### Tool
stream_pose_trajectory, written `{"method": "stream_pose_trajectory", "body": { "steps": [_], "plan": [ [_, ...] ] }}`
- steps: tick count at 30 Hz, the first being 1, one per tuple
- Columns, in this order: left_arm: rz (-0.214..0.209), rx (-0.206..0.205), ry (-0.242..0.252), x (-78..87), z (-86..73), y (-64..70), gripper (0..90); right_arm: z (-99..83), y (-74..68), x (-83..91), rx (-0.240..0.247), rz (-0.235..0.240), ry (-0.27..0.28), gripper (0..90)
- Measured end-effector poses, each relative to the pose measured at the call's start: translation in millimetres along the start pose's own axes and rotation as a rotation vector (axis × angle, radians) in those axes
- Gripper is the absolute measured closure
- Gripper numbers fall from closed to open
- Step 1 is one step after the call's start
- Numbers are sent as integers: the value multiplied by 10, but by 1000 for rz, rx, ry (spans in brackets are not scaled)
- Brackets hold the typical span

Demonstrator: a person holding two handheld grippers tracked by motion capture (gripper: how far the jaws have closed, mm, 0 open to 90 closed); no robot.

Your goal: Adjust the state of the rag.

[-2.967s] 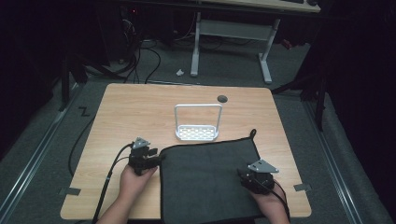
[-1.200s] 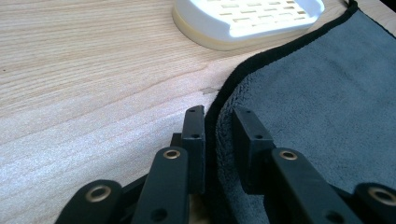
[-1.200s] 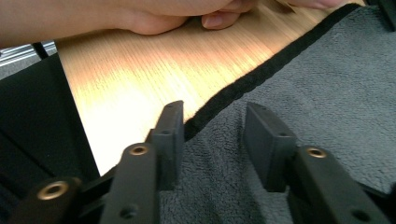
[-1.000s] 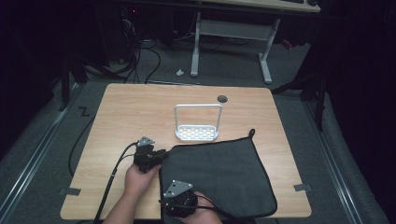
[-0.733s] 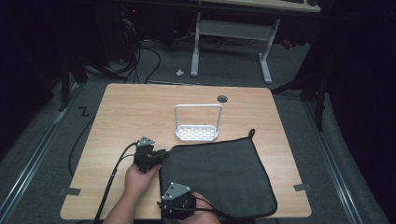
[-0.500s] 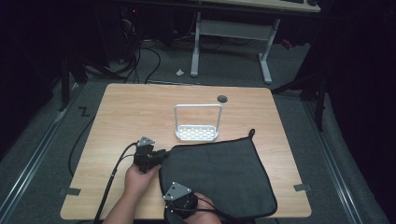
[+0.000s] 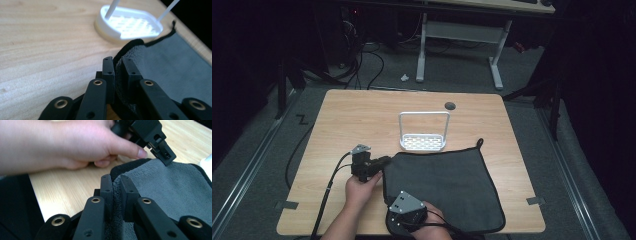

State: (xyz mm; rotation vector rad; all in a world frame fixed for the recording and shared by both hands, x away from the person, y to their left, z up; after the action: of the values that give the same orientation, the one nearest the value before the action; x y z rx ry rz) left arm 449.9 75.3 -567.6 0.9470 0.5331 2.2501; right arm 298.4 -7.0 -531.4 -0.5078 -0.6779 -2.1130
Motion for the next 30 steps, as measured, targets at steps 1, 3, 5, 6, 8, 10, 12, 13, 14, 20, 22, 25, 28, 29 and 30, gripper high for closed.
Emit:
{"method": "stream_pose_trajectory", "body": {
  "steps": [1,3,5,6,8,10,12,13,14,20,22,25,28,29,30],
  "plan": [
    [-5,4,13,26,21,0,824,0,0,0,0,0,0,829],
    [-23,23,38,89,61,4,828,76,-26,0,9,-9,24,829],
    [-27,27,66,213,120,-14,828,143,-40,0,11,-14,41,829],
    [-24,27,73,258,138,-30,827,181,-50,-11,13,-9,49,829],
    [-16,31,85,359,171,-80,826,253,-71,-31,18,-9,60,828],
    [-13,33,94,412,190,-104,826,310,-92,-51,24,-5,68,828],
    [12,26,102,592,227,-197,825,457,-154,-106,35,9,89,828],
    [20,25,101,642,233,-223,826,527,-192,-137,42,17,96,828],
    [35,21,106,727,244,-268,826,569,-215,-155,47,20,100,828],
    [73,18,124,1098,282,-436,826,864,-424,-300,69,66,140,828],
    [79,26,132,1215,304,-482,825,951,-497,-336,80,80,150,828],
    [89,21,132,1285,335,-484,824,1018,-533,-334,86,86,166,828],
    [94,11,128,1236,368,-405,823,971,-471,-266,80,72,163,827],
    [97,4,124,1138,382,-311,823,934,-428,-227,77,62,161,827],
    [98,2,121,1096,383,-276,823,896,-389,-192,73,52,158,827]
  ]
}}
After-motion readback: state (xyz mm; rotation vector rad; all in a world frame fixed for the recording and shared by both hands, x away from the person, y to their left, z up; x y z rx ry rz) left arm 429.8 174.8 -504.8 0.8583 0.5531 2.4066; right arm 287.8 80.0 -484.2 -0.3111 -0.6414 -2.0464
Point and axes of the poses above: each handheld gripper's, and its own axes: x roughly backward along the jaws, z roughly out of its top, y roughly to its right, the point moved 8 cm from there along -x, roughly forward along the jaws, and after that the axes turned 10 degrees about x, right-handed, at the moved point
